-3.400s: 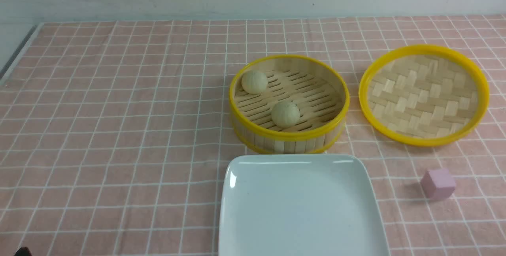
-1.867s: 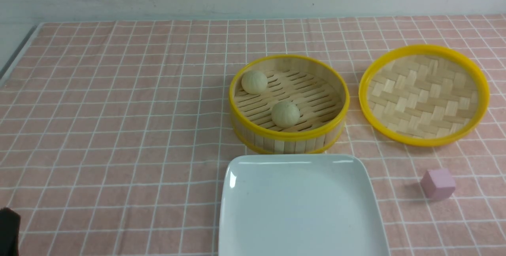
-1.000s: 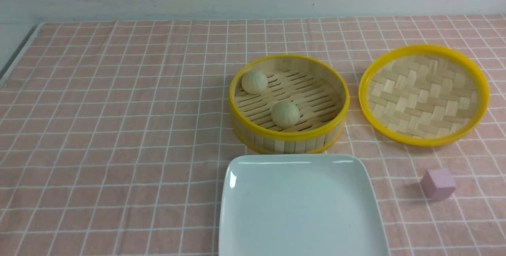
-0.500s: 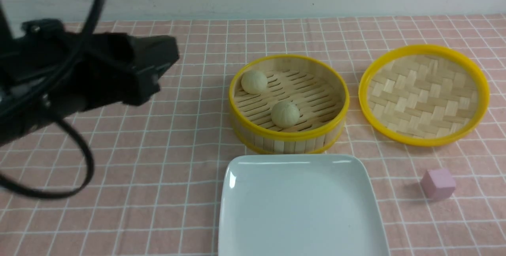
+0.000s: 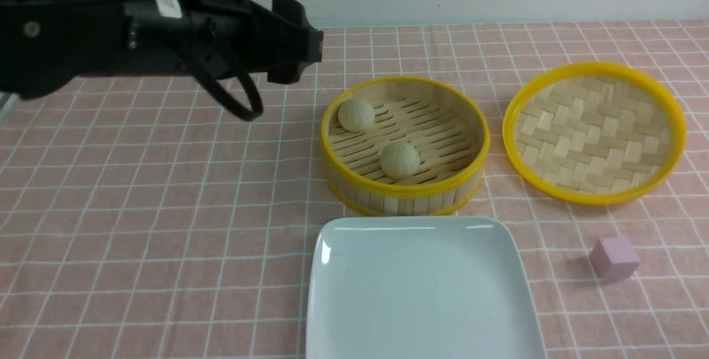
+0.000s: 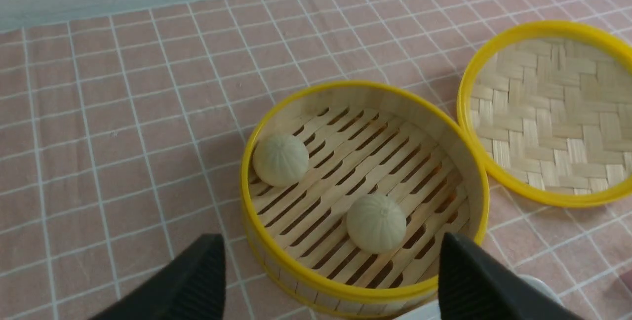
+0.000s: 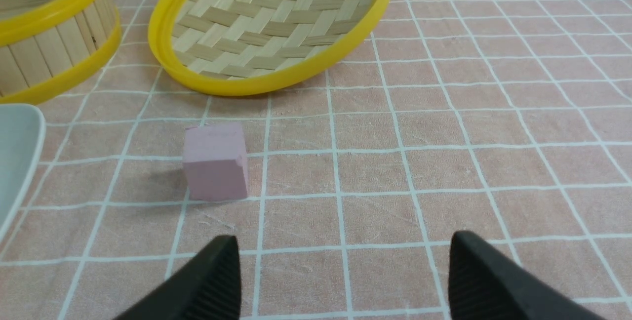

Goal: Put the steamed buns into the plate on the pink tablecloth.
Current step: 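Reach into the bamboo steamer and grasp a bun with the left gripper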

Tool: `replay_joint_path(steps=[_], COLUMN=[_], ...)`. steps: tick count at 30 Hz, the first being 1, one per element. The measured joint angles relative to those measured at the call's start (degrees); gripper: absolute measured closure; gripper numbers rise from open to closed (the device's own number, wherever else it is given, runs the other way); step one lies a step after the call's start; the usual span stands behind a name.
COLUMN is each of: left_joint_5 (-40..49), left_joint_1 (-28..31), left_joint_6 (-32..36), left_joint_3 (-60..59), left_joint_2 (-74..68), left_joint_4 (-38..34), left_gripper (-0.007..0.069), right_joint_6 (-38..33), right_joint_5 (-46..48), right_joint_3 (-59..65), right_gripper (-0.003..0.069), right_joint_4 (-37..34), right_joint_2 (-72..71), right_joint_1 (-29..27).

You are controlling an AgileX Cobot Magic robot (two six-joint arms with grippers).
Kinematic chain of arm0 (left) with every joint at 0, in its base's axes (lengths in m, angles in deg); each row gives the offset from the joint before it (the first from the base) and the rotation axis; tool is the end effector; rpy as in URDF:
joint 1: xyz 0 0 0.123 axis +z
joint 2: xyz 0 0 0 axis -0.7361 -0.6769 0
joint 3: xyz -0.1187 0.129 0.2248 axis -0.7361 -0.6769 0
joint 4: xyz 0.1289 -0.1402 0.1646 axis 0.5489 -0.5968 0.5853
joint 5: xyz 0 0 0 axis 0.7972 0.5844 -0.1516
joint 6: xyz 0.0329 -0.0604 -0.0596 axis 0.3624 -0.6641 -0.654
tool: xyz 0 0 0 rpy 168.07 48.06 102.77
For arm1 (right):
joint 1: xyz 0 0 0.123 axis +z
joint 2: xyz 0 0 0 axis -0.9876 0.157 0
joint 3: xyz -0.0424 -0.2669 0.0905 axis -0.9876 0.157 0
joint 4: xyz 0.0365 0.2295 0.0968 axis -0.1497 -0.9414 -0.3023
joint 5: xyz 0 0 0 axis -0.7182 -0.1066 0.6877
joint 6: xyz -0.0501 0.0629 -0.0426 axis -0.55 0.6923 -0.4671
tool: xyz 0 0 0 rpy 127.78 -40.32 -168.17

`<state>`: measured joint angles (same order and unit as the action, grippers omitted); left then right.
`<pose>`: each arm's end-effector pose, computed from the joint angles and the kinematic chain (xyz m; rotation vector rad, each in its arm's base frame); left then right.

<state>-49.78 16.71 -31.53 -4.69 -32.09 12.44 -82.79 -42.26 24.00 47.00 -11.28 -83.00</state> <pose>0.2599 -0.1530 0.3803 0.4051 2.0601 -0.3968 0.0520 -0.0024 0.1746 0.0769 1.8748 -0.0005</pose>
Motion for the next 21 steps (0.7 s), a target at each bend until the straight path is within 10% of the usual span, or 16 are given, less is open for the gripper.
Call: replay_joint_path(steps=[21], left_joint_5=[5.37], left_joint_1=[0.00], left_joint_6=[9.84], left_joint_3=[8.21], left_joint_2=[-17.67], left_joint_4=[-2.69], left_gripper=[0.0057], right_joint_6=[0.00], right_joint_5=[0.00], right_joint_3=[0.00], right_gripper=[0.0111], right_joint_4=[-0.05], right_joint_2=[0.00], right_joint_1=[0.00])
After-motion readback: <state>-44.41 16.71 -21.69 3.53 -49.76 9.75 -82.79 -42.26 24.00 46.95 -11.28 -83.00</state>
